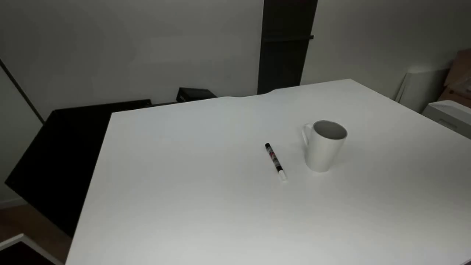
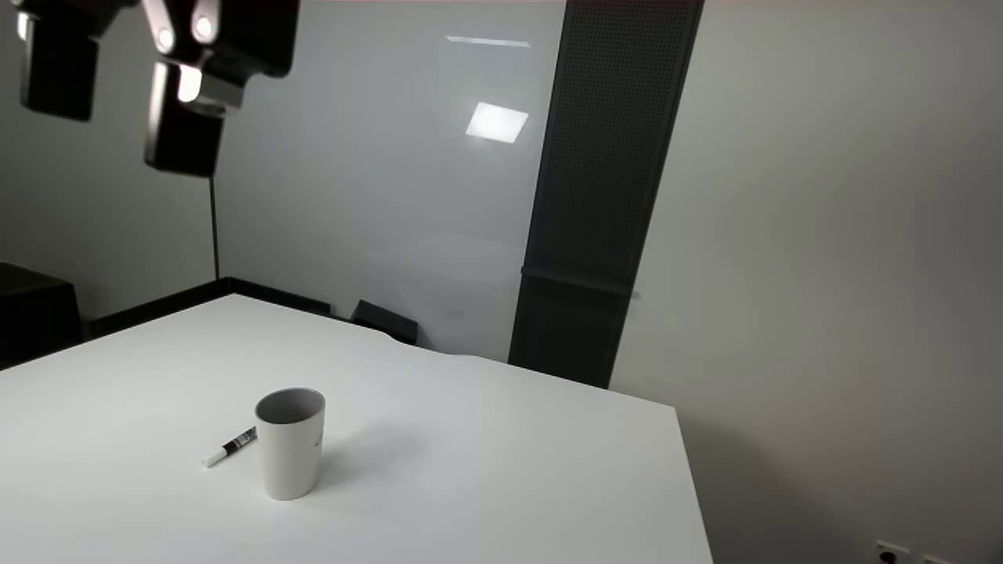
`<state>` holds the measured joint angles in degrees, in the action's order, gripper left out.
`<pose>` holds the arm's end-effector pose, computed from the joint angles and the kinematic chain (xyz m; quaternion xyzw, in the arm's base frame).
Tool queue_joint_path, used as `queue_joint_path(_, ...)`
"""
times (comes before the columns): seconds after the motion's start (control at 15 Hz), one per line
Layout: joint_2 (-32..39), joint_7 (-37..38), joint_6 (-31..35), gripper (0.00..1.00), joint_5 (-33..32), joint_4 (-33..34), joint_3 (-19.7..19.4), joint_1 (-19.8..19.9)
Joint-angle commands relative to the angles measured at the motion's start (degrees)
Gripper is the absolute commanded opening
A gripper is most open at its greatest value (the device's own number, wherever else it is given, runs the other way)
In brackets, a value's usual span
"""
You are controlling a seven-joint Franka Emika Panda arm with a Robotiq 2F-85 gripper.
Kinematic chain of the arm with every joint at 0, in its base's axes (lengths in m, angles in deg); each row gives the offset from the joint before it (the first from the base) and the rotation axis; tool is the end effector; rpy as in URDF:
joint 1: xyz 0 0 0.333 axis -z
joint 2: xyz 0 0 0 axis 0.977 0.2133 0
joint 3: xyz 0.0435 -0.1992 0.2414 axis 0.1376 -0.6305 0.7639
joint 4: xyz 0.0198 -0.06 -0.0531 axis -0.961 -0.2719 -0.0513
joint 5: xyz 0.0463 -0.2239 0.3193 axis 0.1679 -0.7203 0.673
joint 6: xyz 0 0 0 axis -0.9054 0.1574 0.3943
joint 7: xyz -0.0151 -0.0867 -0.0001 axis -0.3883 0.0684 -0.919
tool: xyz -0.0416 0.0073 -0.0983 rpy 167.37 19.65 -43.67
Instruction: Pick an object from the table and place it in basket
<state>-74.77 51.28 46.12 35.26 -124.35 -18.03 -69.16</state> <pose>0.3234 -0.1480 0.5477 -0.9898 0.1032 0.0632 0.0746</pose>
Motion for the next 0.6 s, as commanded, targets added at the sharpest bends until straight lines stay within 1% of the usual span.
queue_joint_path(0.0,7.62,0.27,3.53,1.0,1.65,4.43,2.56,-2.14)
queue_joint_path(0.13,11.86,0.16,6.01,1.0,2.9,6.61,4.03,-3.5)
queue_joint_path(0.53,25.52,1.29,11.16,1.0,5.63,16.13,8.78,-6.73)
